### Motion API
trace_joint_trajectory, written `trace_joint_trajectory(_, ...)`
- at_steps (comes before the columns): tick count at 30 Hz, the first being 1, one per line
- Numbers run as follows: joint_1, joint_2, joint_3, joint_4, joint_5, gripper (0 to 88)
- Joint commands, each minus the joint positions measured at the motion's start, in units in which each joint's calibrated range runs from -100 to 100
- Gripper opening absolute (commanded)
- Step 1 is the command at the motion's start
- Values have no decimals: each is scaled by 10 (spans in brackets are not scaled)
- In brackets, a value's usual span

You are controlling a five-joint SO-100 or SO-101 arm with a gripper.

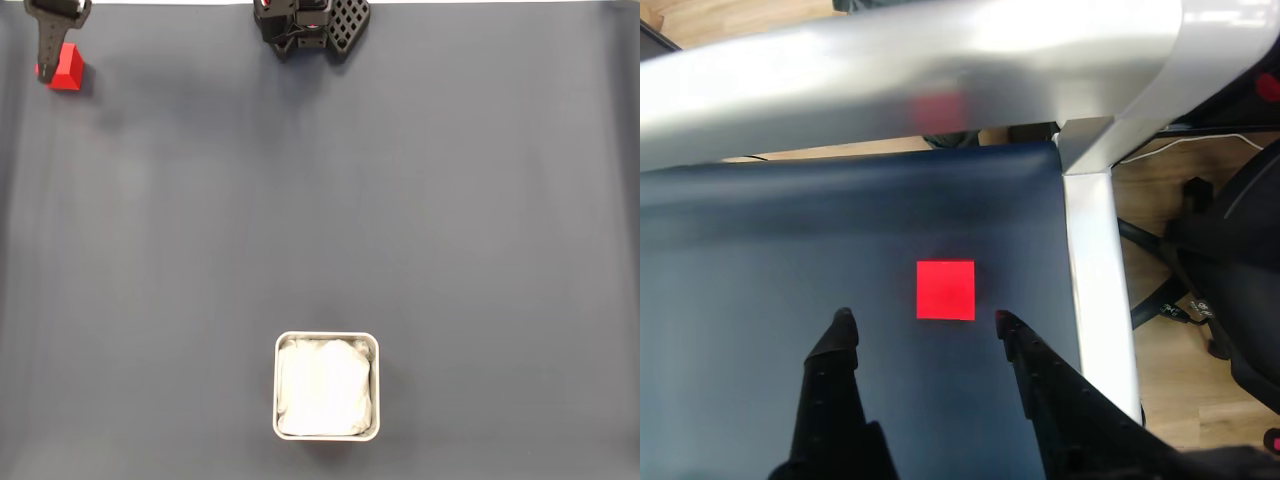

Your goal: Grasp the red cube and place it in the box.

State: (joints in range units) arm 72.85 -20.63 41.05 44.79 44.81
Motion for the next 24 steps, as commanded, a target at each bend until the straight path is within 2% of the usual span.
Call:
trace_joint_trajectory(1, 12, 0, -4, -14, 1, 341)
trace_joint_trajectory(24, 15, 75, -7, -79, -5, 372)
